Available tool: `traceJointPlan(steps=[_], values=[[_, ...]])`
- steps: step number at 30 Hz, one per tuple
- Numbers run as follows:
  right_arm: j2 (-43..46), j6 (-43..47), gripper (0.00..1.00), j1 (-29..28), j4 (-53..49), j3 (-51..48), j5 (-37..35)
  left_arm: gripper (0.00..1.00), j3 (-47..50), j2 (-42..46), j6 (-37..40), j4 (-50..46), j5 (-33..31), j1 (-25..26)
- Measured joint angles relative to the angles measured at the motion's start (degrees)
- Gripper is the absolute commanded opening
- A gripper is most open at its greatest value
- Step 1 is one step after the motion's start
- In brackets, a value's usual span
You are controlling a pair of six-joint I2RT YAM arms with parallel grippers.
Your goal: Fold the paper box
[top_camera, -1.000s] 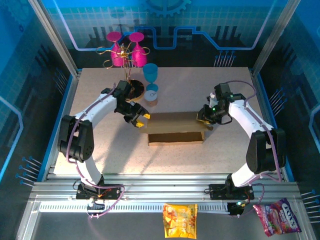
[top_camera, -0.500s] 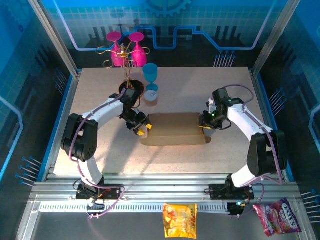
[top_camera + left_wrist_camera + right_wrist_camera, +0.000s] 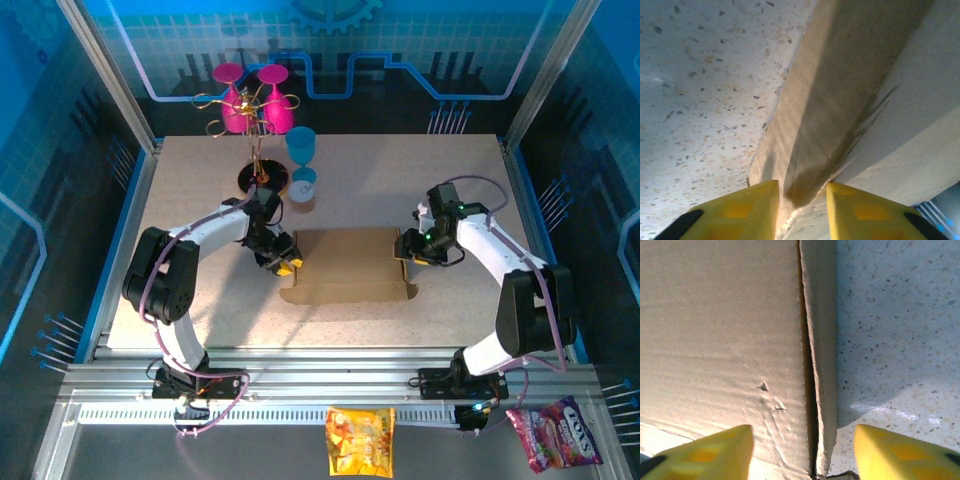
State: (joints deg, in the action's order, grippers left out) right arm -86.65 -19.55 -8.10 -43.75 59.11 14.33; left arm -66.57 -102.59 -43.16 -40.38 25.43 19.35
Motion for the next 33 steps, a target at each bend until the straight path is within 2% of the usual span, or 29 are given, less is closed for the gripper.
traceJointPlan(steps=[3, 10, 17, 33], values=[[0.39, 0.96, 0.70, 2.29, 1.51, -1.14, 2.45, 0.16, 0.11, 0.28, 1.14, 0.28, 0.04, 0.07], [-2.91, -0.11, 0.75, 8.98, 6.16, -2.93, 11.17, 0.12, 0.13, 0.31, 4.20, 0.22, -0.17, 0.11], [-8.92, -2.54, 0.78, 8.90, 13.40, -5.09, 18.34, 0.06, 0.13, 0.44, 6.25, 0.22, -0.44, 0.13], [-14.05, -6.36, 0.83, 6.82, 31.93, -10.38, 35.32, 0.03, 3.39, 2.32, 9.25, 2.69, -0.31, -1.07]])
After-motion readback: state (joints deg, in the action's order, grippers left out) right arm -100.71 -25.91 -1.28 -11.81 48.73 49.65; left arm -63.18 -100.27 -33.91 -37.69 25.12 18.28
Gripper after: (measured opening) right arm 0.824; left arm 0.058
